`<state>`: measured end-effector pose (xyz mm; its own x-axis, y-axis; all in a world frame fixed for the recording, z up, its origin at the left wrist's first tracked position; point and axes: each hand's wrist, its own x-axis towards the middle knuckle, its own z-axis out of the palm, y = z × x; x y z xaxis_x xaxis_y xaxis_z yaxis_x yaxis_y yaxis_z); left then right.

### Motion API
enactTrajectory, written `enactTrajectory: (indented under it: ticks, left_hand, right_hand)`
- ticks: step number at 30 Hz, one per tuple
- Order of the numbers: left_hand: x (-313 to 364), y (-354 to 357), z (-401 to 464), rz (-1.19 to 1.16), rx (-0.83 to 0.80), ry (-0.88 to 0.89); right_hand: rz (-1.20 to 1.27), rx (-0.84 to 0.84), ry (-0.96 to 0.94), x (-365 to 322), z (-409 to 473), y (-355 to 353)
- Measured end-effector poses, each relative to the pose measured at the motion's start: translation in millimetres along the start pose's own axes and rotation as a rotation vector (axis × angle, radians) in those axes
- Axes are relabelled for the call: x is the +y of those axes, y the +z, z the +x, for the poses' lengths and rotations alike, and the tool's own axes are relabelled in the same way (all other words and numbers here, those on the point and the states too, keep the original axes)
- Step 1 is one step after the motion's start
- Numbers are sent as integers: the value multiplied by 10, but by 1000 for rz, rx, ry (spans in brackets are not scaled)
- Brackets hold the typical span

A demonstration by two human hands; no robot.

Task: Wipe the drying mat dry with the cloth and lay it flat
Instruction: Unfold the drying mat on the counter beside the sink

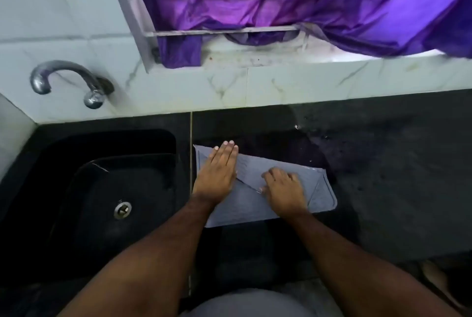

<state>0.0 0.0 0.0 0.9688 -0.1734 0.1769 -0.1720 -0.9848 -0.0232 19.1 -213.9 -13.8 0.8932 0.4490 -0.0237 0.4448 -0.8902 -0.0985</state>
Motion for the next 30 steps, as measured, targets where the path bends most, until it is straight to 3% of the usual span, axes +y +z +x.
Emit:
enactTrajectory:
  ticks: [4, 8, 13, 21, 30]
  left_hand:
    - [46, 217, -27, -79, -264, -24]
    - [95, 311, 64, -192, -397, -67]
    - [181, 368, 238, -294, -350, -235]
    - [339, 393, 296, -273, -434, -342]
    - [402, 319, 383, -159, -439, -337]
  right_hand:
    - [76, -42, 28, 248, -16, 84]
    - [123, -56, 57, 302, 36, 123]
    - [247, -21, 89, 350, -78, 250]
    - [206, 29, -95, 561, -137, 390]
    - [284, 61, -7, 615, 107, 196]
